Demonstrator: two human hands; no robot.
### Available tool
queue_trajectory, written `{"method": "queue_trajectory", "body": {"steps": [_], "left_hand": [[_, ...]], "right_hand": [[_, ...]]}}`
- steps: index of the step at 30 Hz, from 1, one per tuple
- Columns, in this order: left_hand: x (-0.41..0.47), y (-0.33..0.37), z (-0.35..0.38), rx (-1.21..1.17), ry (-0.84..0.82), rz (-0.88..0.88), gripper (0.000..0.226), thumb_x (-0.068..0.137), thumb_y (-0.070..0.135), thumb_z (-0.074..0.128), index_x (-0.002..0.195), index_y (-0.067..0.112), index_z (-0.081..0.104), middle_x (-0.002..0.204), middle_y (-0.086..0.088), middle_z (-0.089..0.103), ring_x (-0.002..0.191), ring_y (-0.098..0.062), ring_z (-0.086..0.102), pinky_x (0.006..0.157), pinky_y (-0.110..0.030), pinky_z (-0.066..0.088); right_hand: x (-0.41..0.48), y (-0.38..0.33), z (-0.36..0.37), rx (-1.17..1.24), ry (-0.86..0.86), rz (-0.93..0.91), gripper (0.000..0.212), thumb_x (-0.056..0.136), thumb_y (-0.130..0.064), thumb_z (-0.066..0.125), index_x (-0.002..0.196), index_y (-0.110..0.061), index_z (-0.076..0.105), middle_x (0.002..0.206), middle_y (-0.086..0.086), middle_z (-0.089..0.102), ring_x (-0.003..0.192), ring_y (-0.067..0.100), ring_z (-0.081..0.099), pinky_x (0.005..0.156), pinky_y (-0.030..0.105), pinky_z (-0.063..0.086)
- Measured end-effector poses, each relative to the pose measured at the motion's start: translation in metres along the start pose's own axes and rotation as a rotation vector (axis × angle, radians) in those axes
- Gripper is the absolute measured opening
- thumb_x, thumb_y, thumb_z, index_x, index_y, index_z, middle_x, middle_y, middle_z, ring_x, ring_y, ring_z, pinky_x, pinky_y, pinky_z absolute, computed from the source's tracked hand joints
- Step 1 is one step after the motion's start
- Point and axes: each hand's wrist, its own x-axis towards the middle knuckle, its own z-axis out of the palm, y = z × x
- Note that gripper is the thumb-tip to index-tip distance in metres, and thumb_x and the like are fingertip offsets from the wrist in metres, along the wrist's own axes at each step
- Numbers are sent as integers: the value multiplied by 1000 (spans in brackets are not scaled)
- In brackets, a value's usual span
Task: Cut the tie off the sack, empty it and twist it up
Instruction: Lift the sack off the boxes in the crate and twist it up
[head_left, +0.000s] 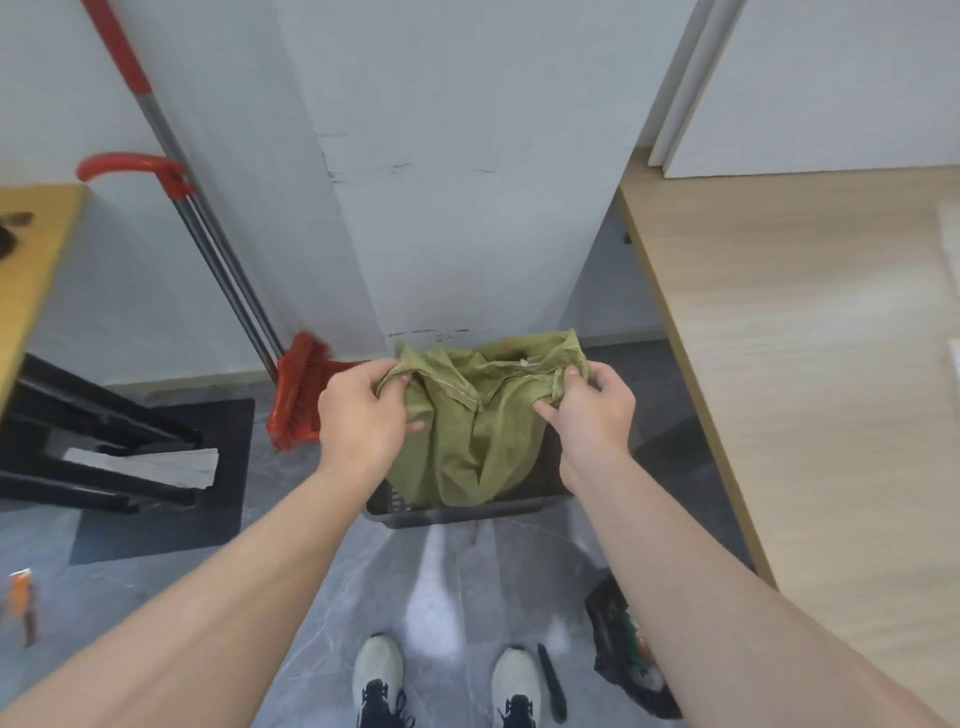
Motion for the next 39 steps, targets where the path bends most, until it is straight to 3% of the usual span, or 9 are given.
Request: {"method": "queue_trajectory", "body": {"steps": [6, 12, 16, 19, 26, 30, 33, 36, 39], "left_hand": [[-10, 40, 4, -131, -34, 29, 23, 101, 8, 65, 93, 19, 83, 90, -5, 82, 82, -23, 80, 65, -37, 67], [-18, 73, -8, -195, 17, 101, 20, 101, 7, 64, 95, 10, 83, 88, -11, 81, 85, -25, 80, 72, -39, 67], [-25, 99, -13, -300, -19, 100, 22, 101, 5, 65, 90, 15, 83, 87, -8, 82, 87, -26, 80, 72, -35, 66], [-26, 117, -19, -330, -9, 122, 21, 100, 5, 66, 89, 14, 82, 86, -7, 82, 87, -26, 80, 74, -38, 66], [-16, 181, -36, -307, 76, 287, 20, 100, 6, 66, 88, 9, 82, 81, -7, 80, 83, -25, 79, 71, -35, 66], [-21, 204, -42, -241, 107, 363, 15, 100, 6, 66, 95, 1, 80, 84, -14, 77, 77, -19, 76, 69, -29, 65], [-24, 222, -49, -201, 156, 412, 15, 100, 9, 67, 94, 8, 81, 77, -1, 77, 72, -14, 73, 69, -25, 63], [-23, 245, -56, -121, 183, 462, 21, 98, 18, 68, 81, 23, 79, 80, -11, 78, 71, -17, 67, 67, -37, 61], [-27, 265, -60, -77, 185, 490, 20, 97, 24, 69, 81, 18, 80, 85, -25, 75, 69, -20, 64, 67, -49, 62]], "right_hand": [[-13, -31, -4, 28, -59, -13, 19, 105, -17, 57, 93, -8, 69, 79, 2, 58, 59, 12, 63, 70, 31, 65], [-25, -63, -18, 87, -86, -146, 22, 105, -14, 57, 86, -12, 69, 71, -9, 64, 72, 14, 71, 64, 24, 62], [-30, -93, -22, 139, -280, -109, 16, 106, -13, 55, 100, -6, 67, 92, 10, 68, 72, 14, 70, 71, 31, 62], [-29, -111, -24, 145, -286, -140, 14, 106, -12, 55, 108, -5, 67, 105, 14, 73, 76, 14, 75, 70, 31, 62], [-37, -151, -26, 249, -277, -329, 15, 105, -12, 55, 94, -15, 65, 77, -9, 77, 71, 8, 75, 59, 26, 60], [-50, -176, -30, 281, -280, -384, 17, 105, -11, 54, 93, -16, 65, 73, -7, 77, 71, 11, 75, 58, 27, 59], [-56, -193, -34, 306, -301, -392, 15, 106, -10, 52, 99, -10, 65, 72, -6, 75, 70, 11, 73, 58, 27, 59], [-63, -213, -35, 335, -337, -406, 14, 107, -11, 49, 100, -9, 62, 78, 2, 71, 72, 16, 69, 66, 36, 61], [-71, -234, -36, 348, -372, -401, 11, 105, -11, 51, 98, -10, 60, 84, 10, 67, 74, 20, 67, 60, 32, 59]]}}
